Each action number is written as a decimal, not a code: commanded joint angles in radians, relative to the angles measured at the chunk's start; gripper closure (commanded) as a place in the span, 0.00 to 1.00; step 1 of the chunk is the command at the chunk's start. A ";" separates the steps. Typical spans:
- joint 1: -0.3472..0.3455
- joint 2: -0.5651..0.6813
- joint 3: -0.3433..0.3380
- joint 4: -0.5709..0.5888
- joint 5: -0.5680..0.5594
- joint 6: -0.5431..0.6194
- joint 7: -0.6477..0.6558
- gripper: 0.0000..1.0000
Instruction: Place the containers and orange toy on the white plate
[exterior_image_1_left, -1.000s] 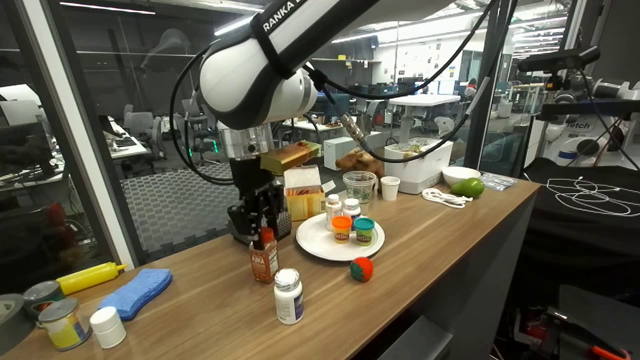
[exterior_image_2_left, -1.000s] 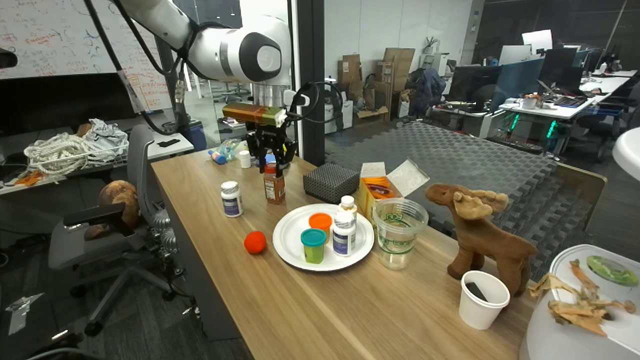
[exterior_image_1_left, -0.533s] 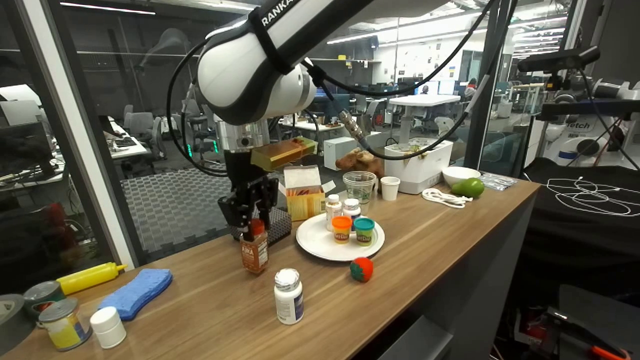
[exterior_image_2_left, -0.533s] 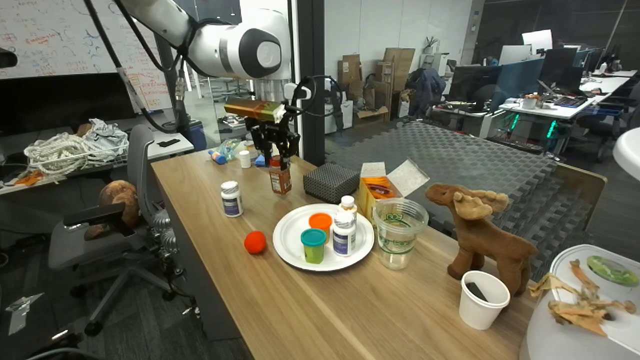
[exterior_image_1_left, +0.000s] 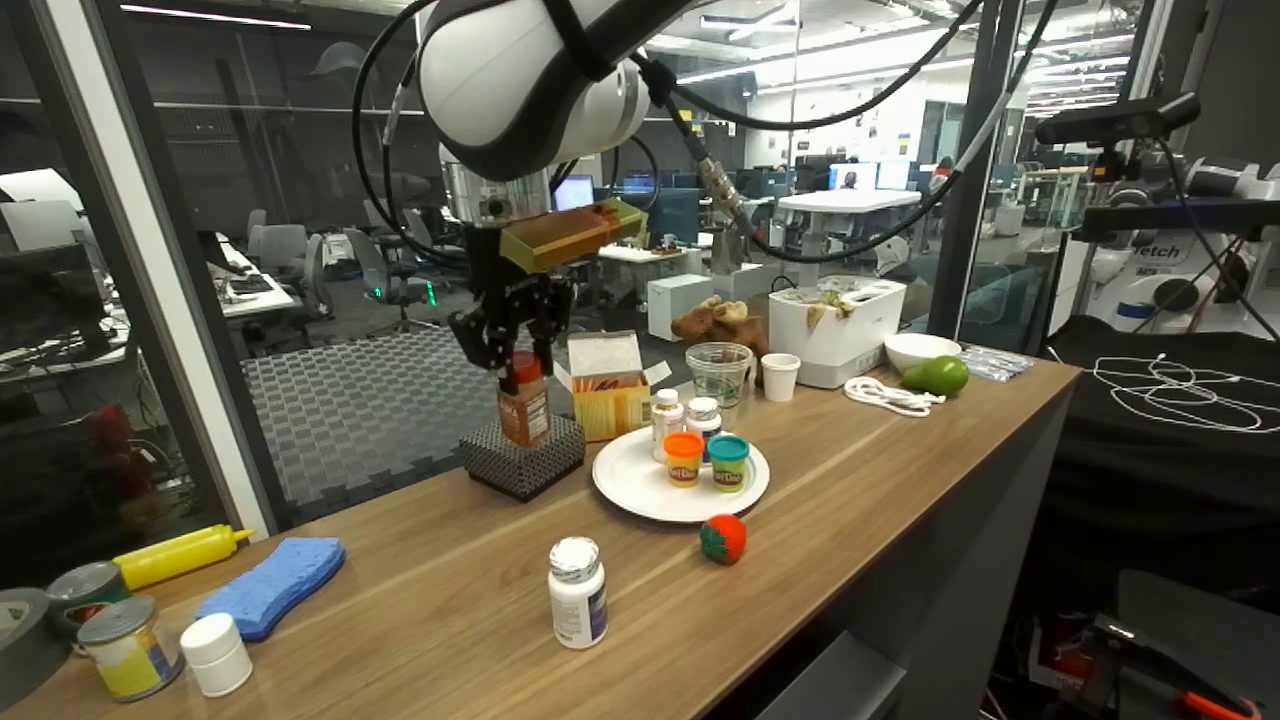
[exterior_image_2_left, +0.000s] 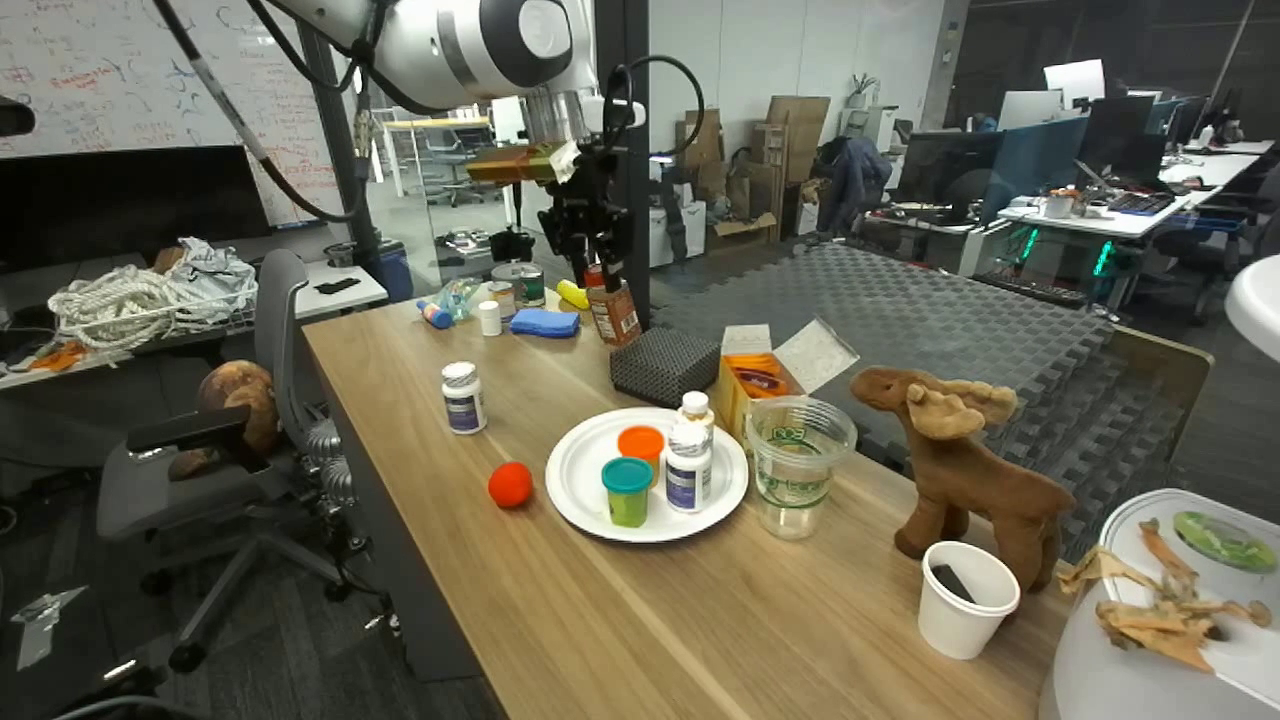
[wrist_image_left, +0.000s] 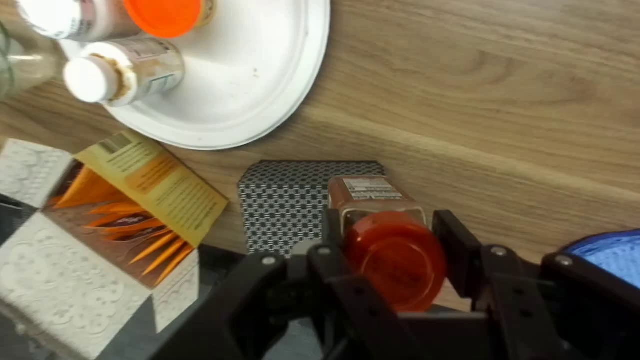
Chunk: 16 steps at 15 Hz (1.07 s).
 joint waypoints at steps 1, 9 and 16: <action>0.010 -0.042 -0.042 0.005 -0.049 -0.075 0.071 0.73; -0.077 -0.046 -0.046 0.007 0.000 -0.243 0.061 0.73; -0.167 -0.007 -0.030 0.017 0.118 -0.238 0.014 0.73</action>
